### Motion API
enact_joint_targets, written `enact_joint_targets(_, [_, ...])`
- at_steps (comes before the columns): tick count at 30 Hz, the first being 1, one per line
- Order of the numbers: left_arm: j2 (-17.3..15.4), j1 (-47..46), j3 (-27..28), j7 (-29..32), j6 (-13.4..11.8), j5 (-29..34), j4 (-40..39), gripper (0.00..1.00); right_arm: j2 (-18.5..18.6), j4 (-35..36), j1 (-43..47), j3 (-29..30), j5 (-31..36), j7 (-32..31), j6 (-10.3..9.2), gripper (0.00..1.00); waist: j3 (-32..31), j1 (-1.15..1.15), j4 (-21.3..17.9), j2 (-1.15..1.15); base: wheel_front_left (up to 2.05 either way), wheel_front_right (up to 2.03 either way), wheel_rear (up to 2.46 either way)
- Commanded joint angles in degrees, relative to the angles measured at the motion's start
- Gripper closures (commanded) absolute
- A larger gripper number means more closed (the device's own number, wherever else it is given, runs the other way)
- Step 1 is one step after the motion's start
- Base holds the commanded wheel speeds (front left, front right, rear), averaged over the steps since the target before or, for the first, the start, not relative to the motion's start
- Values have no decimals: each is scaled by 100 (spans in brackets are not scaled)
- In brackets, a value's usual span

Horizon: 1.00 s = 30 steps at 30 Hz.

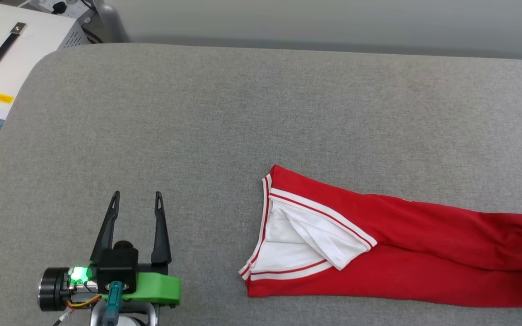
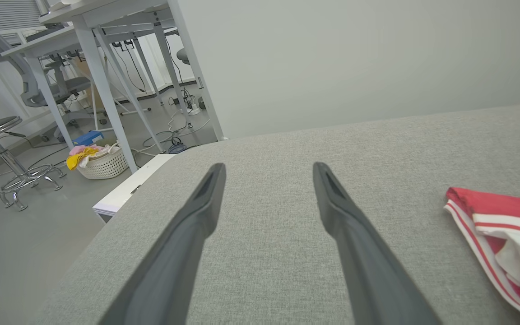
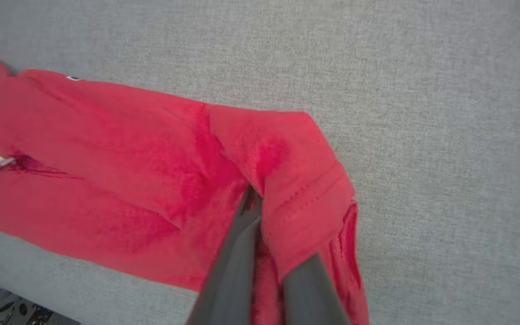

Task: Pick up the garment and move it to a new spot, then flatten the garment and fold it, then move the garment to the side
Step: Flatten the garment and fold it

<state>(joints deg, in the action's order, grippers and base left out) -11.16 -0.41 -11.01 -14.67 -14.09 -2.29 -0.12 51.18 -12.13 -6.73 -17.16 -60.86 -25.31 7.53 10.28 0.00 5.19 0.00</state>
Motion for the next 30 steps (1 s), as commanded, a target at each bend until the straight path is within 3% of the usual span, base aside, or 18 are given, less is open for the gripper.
enact_joint_targets(1, [24,116,24,-32,24,56,19,0,-22,196,96,56,-90,-22,-4,100,-49,0,-26,0,0,0,0])
enact_joint_targets(9, [98,144,-16,-33,81,124,22,0,-279,1465,168,197,-411,-302,-4,100,-42,0,-1,0,0,0,0])
enact_joint_targets(15, [168,25,-129,-33,111,190,34,0,-693,2055,-177,-40,-245,-607,-4,100,95,0,104,0,0,0,0])
enact_joint_targets(20, [210,-124,-221,-33,115,229,76,0,-1135,2159,-696,-506,68,-842,-4,100,225,0,218,0,0,0,0])
enact_joint_targets(30, [325,-381,-350,-33,100,211,136,0,-2011,1671,-1921,-1773,669,-942,-4,100,516,0,446,0,0,0,0])
